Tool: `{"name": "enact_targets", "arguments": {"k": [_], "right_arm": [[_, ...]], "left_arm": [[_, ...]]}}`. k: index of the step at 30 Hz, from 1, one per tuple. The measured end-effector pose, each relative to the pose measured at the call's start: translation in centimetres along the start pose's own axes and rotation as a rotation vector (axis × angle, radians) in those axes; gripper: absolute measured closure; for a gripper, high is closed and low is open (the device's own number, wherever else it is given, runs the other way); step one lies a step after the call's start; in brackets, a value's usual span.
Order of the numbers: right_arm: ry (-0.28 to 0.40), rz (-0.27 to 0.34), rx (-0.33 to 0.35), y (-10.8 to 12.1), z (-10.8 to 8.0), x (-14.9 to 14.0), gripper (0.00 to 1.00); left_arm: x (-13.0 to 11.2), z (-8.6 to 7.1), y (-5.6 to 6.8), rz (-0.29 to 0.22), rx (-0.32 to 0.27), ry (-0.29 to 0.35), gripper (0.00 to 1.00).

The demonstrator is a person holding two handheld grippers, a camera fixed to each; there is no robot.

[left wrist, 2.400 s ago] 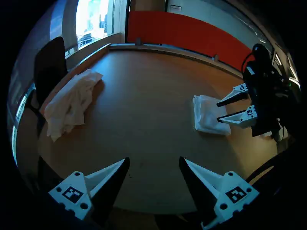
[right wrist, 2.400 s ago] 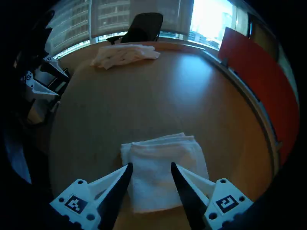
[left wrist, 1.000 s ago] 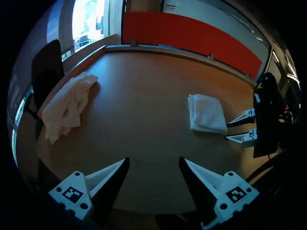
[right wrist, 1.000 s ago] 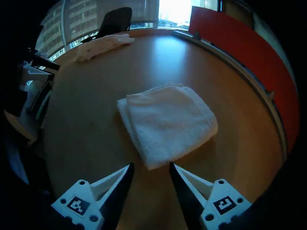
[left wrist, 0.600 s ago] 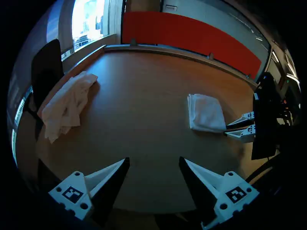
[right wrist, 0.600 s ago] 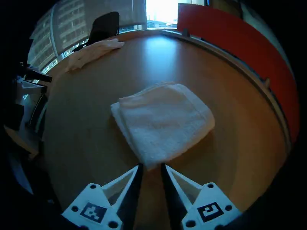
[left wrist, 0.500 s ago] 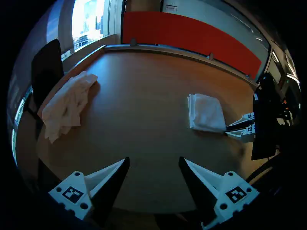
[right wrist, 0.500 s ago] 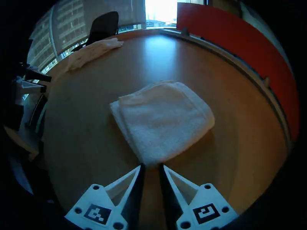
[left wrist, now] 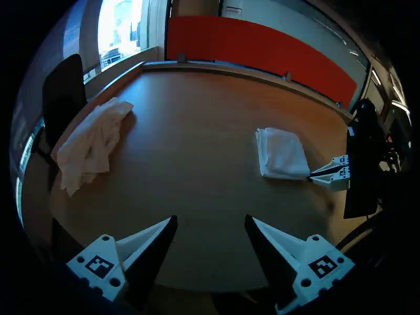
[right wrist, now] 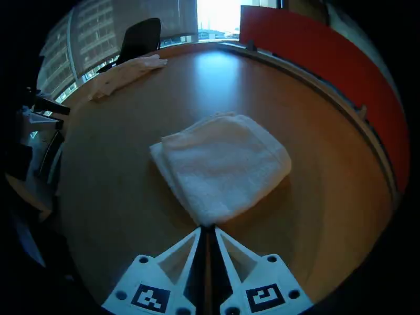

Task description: Fold towel

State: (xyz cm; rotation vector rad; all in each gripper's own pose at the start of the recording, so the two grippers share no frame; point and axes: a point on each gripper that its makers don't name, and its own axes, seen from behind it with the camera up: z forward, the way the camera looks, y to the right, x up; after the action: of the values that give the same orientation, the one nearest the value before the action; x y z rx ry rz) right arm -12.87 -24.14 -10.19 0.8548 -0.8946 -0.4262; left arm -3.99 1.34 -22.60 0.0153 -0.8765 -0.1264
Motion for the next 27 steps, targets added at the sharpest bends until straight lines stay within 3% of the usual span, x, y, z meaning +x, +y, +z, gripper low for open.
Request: {"name": "enact_targets", "arguments": {"k": [6, 12, 21, 27], "right_arm": [[0.029, -0.034, -0.016, 1.0, -1.4, 2.2, 0.97], [0.088, -0.09, -0.04, 2.6, -3.7, 6.4, 0.97], [0.195, -0.165, -0.051, 4.1, -7.9, 13.2, 0.97], [0.248, -0.177, -0.061, 5.0, -10.9, 15.8, 0.97]], "left_arm": [[0.4, 0.1, 0.0, -0.002, -0.011, 0.011, 0.05], [1.5, -0.1, 0.2, 0.012, -0.019, 0.034, 0.05], [3.3, -0.4, 1.3, 0.036, -0.05, 0.07, 0.05], [4.3, -0.6, 2.1, 0.057, -0.068, 0.087, 0.05]]}}
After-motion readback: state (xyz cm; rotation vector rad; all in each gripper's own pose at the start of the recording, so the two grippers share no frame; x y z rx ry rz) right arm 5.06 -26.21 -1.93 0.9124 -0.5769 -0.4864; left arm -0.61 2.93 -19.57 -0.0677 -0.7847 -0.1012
